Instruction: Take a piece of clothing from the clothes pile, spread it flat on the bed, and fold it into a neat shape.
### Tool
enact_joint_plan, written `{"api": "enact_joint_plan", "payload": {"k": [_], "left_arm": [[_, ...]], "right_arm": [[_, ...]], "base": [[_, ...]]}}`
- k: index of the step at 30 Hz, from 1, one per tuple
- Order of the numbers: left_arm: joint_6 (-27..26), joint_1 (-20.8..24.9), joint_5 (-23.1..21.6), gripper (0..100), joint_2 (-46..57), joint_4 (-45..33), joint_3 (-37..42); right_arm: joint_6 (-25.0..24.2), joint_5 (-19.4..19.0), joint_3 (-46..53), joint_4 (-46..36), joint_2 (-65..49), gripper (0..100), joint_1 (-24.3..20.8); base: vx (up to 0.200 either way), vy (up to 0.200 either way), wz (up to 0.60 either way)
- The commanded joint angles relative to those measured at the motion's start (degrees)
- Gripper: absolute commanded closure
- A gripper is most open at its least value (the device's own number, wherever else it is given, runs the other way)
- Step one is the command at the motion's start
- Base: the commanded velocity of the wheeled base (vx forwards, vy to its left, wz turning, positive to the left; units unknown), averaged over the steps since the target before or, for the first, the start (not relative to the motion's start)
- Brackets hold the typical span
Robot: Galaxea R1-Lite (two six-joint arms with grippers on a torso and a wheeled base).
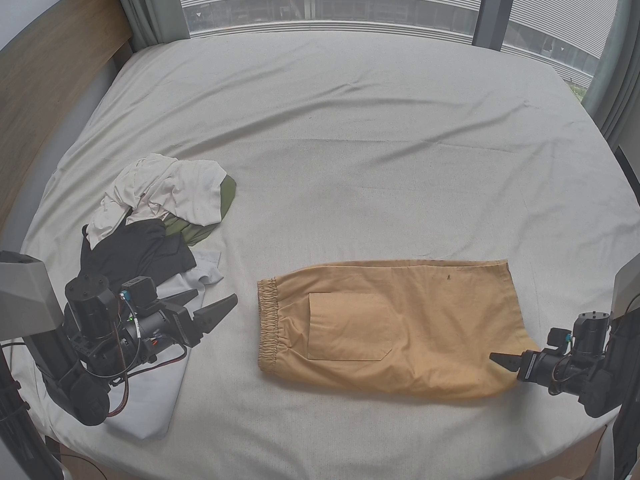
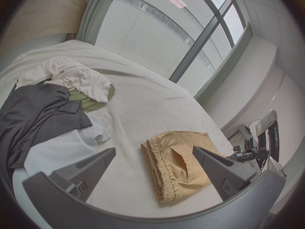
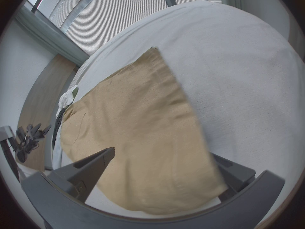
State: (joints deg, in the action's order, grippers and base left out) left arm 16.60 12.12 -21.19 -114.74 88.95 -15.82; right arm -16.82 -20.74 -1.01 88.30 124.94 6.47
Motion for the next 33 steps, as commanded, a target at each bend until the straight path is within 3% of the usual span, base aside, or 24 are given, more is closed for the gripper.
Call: {"api": "enact_joint_plan", "payload": {"k": [1,5,9,12,18,23,28,33], "left_arm": [[0.0,0.0,0.0,0,0.0,0.3,0.1],[0.0,0.2,0.0,0,-0.1,0.2,0.4],[0.1,0.6,-0.1,0,-0.8,0.2,0.7],[0.3,0.8,-0.1,0,-2.5,0.2,1.7],[1.9,2.6,-0.2,0,-5.8,0.2,2.7],[6.8,5.5,-0.5,0,-6.8,0.2,2.9],[12.0,7.8,-1.5,0,-7.3,0.2,2.6],[12.7,8.5,-1.3,0,-12.0,0.3,1.5]], "right_arm": [[0.3,-0.4,0.3,0.0,-3.1,0,6.6],[0.4,-1.3,-2.1,0.0,-6.0,0,9.6],[0.4,-3.1,-4.0,0.0,-8.9,0,9.5],[0.1,-6.2,-7.0,-0.1,-13.8,0,6.6],[-0.9,-6.7,-11.4,-0.1,-16.0,0,-1.9],[-1.2,-6.7,-14.4,-0.1,-15.8,0,-8.4],[-1.4,-6.7,-15.9,-0.1,-15.5,0,-10.5],[-1.5,-6.8,-15.0,-0.1,-15.5,0,-10.1]], "base": [[0.0,0.0,0.0],[0.0,0.0,0.0],[0.0,0.0,0.0],[0.0,0.0,0.0],[0.0,0.0,0.0],[0.0,0.0,0.0],[0.0,0.0,0.0],[0.0,0.0,0.0]]}}
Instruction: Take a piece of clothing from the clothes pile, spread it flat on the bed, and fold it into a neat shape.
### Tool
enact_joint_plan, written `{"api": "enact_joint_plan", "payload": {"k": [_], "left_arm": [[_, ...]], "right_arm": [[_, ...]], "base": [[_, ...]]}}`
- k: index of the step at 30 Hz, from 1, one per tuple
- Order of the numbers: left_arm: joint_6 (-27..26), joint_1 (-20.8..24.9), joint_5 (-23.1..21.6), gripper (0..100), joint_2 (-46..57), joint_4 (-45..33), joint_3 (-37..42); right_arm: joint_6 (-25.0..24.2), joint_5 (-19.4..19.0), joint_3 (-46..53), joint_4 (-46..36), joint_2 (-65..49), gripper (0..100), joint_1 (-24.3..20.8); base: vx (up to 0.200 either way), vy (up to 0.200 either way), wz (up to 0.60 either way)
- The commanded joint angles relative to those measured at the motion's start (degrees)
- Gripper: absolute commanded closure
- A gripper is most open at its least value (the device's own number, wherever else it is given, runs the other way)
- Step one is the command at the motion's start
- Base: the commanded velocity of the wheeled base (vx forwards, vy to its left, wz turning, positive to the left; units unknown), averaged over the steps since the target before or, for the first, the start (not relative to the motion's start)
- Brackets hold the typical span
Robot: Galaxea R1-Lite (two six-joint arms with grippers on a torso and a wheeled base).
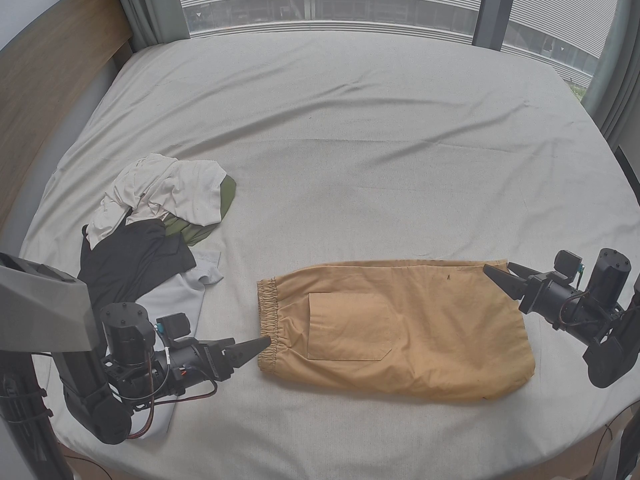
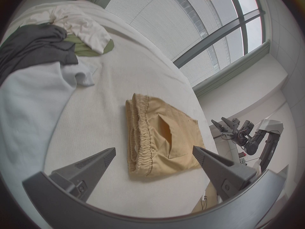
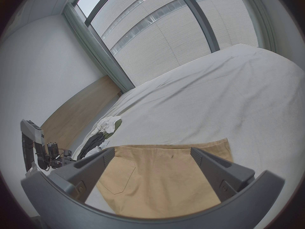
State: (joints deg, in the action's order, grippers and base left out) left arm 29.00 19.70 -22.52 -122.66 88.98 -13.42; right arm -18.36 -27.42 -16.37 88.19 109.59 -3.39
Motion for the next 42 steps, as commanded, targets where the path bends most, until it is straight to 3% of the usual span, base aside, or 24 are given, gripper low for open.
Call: {"api": "enact_joint_plan", "payload": {"k": [1,26,42], "left_arm": [[0.4,1.0,0.1,0,-5.2,0.2,-1.6],[0.7,3.3,0.5,0,-15.7,0.2,-11.3],[11.5,3.8,0.3,0,-15.4,0.2,-19.0]], "right_arm": [[-0.1,-0.2,0.5,0.1,-0.3,0,0.0],[-0.2,-0.2,0.2,0.1,-0.2,0,-0.7],[-0.2,-0.2,0.7,0.1,0.0,0,-1.9]], "base": [[0.0,0.0,0.0],[0.0,0.0,0.0],[0.0,0.0,0.0]]}}
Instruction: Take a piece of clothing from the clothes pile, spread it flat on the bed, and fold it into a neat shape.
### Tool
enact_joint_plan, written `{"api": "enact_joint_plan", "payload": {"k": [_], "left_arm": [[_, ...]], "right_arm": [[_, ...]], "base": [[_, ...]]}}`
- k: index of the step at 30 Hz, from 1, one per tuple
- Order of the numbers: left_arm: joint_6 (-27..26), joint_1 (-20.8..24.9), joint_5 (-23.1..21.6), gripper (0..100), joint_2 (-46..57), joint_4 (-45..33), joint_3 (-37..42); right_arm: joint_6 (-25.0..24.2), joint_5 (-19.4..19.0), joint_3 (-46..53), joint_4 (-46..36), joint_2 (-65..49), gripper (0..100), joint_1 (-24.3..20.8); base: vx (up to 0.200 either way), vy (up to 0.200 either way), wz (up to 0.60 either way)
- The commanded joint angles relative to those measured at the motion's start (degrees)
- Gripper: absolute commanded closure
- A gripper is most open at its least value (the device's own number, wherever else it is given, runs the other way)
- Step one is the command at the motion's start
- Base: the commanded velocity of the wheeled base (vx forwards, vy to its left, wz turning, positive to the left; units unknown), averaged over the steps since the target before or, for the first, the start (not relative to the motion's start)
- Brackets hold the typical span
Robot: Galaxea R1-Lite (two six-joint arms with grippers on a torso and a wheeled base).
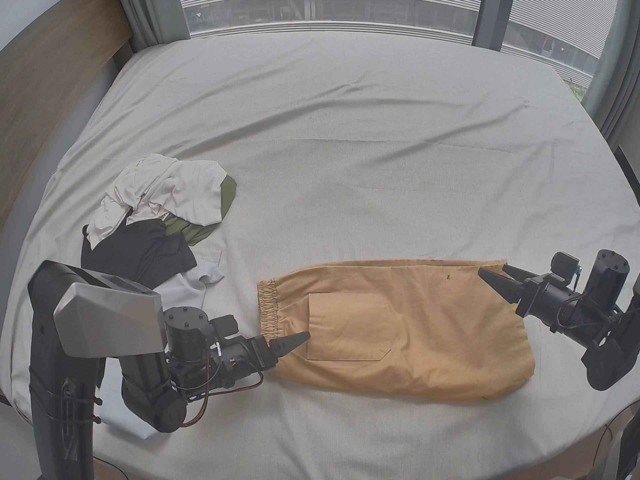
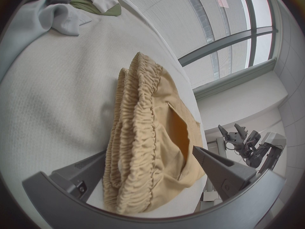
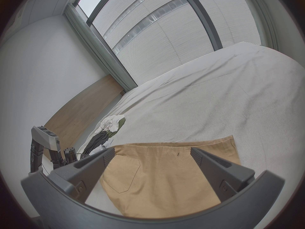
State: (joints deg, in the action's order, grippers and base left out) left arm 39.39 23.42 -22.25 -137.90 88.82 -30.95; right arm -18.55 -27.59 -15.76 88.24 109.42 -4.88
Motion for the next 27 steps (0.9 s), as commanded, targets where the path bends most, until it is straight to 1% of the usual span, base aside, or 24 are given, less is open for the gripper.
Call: {"api": "enact_joint_plan", "payload": {"k": [1,4,9,17,18,27], "left_arm": [[1.6,0.0,0.0,0,-0.2,0.4,-1.7],[3.5,0.2,0.0,0,-0.1,0.4,-2.4],[5.3,0.5,-0.1,0,-0.1,0.4,-3.1],[5.8,0.4,0.1,0,-0.4,0.4,-3.1],[5.8,0.4,0.1,100,-0.4,0.4,-3.1],[6.0,0.4,0.2,100,0.1,0.4,-1.3]], "right_arm": [[0.0,0.0,0.2,0.0,0.2,0,-0.5],[0.1,0.1,0.2,0.0,0.5,0,-0.7],[0.1,0.1,0.2,0.0,0.8,0,-0.8],[0.1,0.1,0.2,0.0,0.8,0,-0.8],[0.1,0.1,0.2,0.0,0.9,0,-0.8],[0.3,0.1,0.9,0.0,0.9,0,-1.1]], "base": [[0.0,0.0,0.0],[0.0,0.0,0.0],[0.0,0.0,0.0],[0.0,0.0,0.0],[0.0,0.0,0.0],[0.0,0.0,0.0]]}}
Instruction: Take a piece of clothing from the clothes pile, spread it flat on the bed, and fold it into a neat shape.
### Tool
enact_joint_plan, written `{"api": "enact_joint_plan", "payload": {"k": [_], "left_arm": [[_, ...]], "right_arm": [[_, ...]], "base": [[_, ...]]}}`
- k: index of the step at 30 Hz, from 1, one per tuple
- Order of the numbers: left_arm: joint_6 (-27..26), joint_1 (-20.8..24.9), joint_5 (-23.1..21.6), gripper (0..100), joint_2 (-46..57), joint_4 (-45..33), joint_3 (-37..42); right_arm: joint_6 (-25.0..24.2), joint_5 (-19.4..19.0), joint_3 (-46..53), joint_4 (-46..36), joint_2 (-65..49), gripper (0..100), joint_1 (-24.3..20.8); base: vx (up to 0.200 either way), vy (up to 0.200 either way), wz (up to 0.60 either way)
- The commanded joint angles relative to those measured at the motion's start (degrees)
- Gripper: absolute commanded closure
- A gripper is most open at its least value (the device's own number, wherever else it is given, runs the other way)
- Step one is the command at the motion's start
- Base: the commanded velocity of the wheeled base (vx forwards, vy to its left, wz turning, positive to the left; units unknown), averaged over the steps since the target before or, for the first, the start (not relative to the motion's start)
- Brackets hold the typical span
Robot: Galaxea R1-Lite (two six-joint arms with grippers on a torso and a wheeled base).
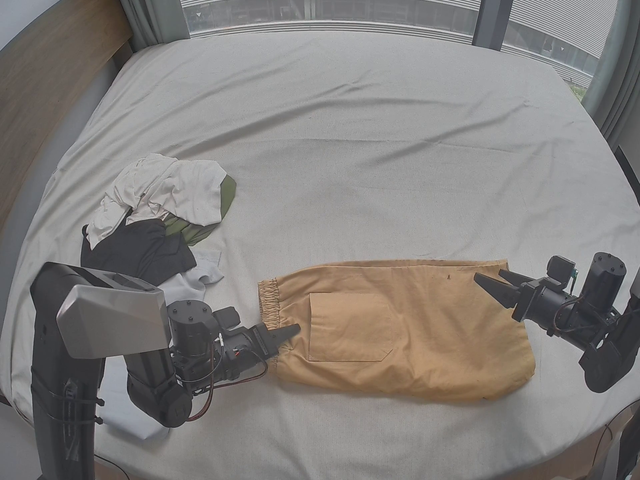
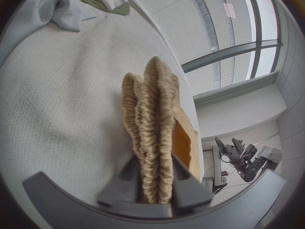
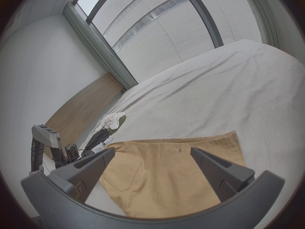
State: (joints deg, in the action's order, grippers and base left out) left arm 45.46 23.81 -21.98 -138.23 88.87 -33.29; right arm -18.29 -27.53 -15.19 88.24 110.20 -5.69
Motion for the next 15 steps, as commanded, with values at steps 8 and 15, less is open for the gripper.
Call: {"api": "enact_joint_plan", "payload": {"k": [8,15], "left_arm": [[-0.2,-0.3,-0.3,100,6.0,0.3,8.9],[-0.5,-0.7,-0.3,100,11.7,0.3,15.4]], "right_arm": [[0.0,-0.1,0.7,0.0,0.5,0,-0.4],[0.0,-0.1,0.8,0.0,0.9,0,-0.5]], "base": [[0.0,0.0,0.0],[0.0,0.0,0.0]]}}
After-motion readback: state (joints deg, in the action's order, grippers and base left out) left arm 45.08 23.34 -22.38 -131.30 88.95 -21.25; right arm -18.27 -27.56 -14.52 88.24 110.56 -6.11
